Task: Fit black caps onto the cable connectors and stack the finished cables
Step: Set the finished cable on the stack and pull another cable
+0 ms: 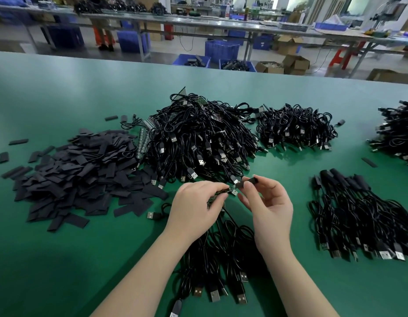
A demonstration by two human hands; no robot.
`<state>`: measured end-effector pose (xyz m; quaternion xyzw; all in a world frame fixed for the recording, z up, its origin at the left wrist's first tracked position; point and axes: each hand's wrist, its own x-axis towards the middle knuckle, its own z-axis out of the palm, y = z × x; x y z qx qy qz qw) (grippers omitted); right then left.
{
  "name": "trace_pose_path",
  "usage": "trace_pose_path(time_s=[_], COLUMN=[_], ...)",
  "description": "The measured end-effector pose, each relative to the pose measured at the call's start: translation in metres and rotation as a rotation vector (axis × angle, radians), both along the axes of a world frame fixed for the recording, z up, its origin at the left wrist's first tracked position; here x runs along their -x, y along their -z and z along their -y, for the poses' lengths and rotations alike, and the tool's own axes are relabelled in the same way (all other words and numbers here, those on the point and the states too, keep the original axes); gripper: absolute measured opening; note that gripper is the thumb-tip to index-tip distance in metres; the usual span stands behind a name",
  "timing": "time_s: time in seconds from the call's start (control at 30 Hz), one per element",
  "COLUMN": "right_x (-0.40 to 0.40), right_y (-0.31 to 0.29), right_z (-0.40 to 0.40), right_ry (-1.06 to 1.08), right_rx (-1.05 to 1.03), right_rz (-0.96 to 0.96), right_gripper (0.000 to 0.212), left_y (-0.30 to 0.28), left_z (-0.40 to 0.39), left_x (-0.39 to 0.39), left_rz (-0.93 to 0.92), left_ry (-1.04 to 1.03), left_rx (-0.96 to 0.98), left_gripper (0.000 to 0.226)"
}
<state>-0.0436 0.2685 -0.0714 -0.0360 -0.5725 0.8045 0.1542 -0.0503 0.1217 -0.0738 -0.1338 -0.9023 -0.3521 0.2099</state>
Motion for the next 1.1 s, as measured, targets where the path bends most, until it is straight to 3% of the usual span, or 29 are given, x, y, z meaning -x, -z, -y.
trace_pose_path(time_s=[0.33, 1.1], right_x=[0.0015, 0.0018], right_y=[0.0017, 0.0052], right_z=[0.0004, -0.0005], right_ry=[-0.035, 0.006], right_rx=[-0.037, -0.147], right_rz=[0.004, -0.040], right_gripper=[0.032, 0.021], left_y=[0.0014, 0.0028], left_z=[0.0009, 0.0022], left_x=[0.0012, 0.0029], left_rz=[-0.024, -0.026], left_ry=[-0.002, 0.012], left_rx=[0.005, 0.026], left_gripper=[0.020, 0.020])
